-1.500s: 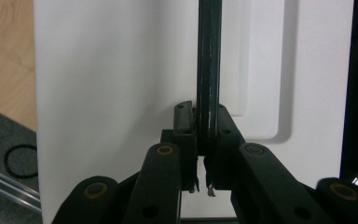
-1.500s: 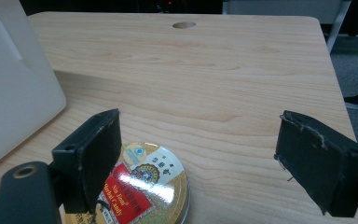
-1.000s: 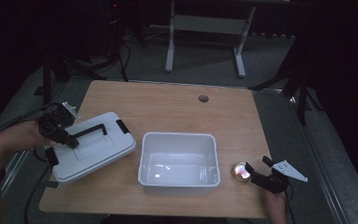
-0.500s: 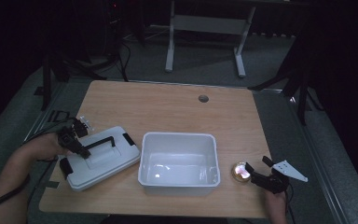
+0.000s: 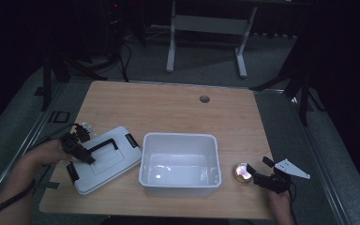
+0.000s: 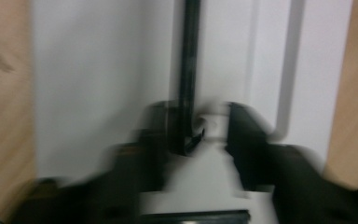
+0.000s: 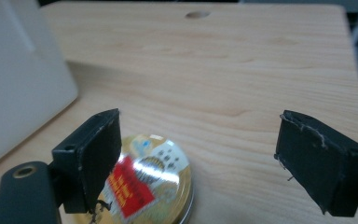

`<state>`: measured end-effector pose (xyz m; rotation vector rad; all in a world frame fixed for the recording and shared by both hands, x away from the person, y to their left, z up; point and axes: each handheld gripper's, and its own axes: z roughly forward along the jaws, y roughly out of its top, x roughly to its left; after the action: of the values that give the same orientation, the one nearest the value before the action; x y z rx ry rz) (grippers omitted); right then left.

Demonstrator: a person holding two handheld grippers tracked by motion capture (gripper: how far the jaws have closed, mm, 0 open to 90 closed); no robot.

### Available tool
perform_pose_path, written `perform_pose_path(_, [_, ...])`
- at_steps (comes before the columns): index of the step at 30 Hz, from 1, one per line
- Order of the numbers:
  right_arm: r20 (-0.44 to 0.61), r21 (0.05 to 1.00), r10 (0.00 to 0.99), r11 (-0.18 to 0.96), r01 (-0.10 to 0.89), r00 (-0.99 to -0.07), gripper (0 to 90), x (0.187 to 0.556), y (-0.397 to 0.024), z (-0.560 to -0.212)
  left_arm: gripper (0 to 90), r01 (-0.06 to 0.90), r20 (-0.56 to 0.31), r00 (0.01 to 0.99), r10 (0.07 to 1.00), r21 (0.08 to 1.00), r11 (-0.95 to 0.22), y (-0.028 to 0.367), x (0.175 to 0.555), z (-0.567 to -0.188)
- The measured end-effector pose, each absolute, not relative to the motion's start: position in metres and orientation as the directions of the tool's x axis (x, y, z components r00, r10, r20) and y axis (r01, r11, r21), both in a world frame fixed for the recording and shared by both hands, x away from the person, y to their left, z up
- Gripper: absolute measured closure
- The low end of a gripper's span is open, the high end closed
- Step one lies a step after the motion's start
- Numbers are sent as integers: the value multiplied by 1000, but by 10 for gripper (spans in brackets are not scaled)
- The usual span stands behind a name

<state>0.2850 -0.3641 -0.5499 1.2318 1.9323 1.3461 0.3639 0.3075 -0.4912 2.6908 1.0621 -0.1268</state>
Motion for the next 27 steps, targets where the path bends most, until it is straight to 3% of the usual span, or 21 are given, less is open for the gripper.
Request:
perform_pose_path(2, [111,906,860,119,407,-498,138,285,-366,-549,359,682,-129,729,672,206,-701,308,363,-491])
perform_pose_path(8, [123,865,777,220,450,-617,138,276,-383,-539,202,671,-156,741,653,221,-708,308,362,-490])
perform_pose_path(12, [97,828,755,301,474,-649,138,270,-388,-532,195,663,-151,748,646,204,-720,306,363,-489])
perform_pose_path(13, [65,778,736,386,496,-674,138,266,-388,-526,195,664,-159,747,645,203,-719,306,363,-489])
perform_pose_path(18, [20,619,676,570,540,-736,144,261,-381,-514,195,656,-153,754,638,197,-728,305,362,-489])
perform_pose_path(19, [20,619,676,570,540,-736,144,261,-381,-514,195,656,-153,754,638,197,-728,305,362,-489])
perform_pose_path(27, [-27,353,564,778,520,-825,148,263,-360,-504,195,650,-158,760,630,189,-736,304,361,-486])
